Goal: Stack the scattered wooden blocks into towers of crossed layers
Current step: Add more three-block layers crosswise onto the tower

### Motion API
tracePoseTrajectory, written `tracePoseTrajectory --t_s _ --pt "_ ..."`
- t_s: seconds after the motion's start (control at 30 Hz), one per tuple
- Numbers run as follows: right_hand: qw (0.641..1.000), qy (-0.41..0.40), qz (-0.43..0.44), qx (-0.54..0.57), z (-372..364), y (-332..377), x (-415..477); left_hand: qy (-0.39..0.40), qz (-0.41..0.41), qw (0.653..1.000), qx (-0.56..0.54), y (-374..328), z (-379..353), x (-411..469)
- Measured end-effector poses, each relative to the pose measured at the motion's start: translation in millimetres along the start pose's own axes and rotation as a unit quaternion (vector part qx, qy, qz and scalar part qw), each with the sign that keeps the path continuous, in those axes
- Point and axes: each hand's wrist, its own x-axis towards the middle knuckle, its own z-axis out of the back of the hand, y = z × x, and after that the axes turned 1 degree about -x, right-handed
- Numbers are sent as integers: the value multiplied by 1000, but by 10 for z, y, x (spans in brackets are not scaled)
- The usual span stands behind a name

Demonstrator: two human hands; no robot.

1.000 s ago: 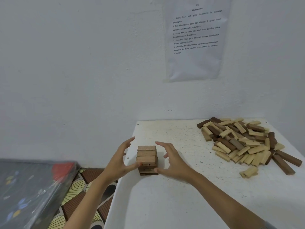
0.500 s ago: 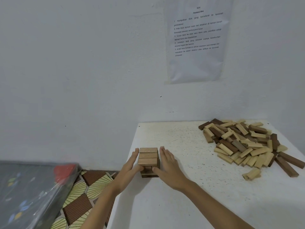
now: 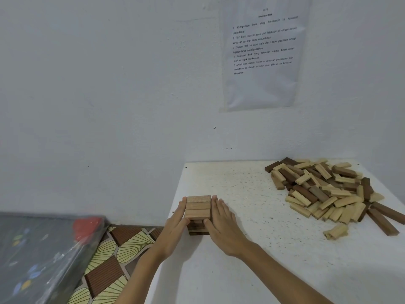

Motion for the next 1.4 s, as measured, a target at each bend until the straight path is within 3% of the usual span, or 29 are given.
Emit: tracePoseTrajectory --t_s 0.47,0.67,0.77,1.0,1.1,1.4 --pt "1000 -2 -9 13 14 40 -42 -7 -22 1000 -11 43 -12 -9" --pt "992 -23 -6 121 64 2 -103 -58 -4 995 -85 -157 2 -87" --pt "971 -33 -36 236 66 26 -129 -94 -3 987 -133 -218 -36 -97" --pt "865 -36 -124 485 59 247 -160 -167 47 941 -290 -265 -255 -108" --pt "846 -38 -124 517 -89 224 -63 -176 58 918 -351 -324 -344 -83" --pt "824 -52 -155 543 -356 249 113 -176 73 903 -386 -434 -465 -62"
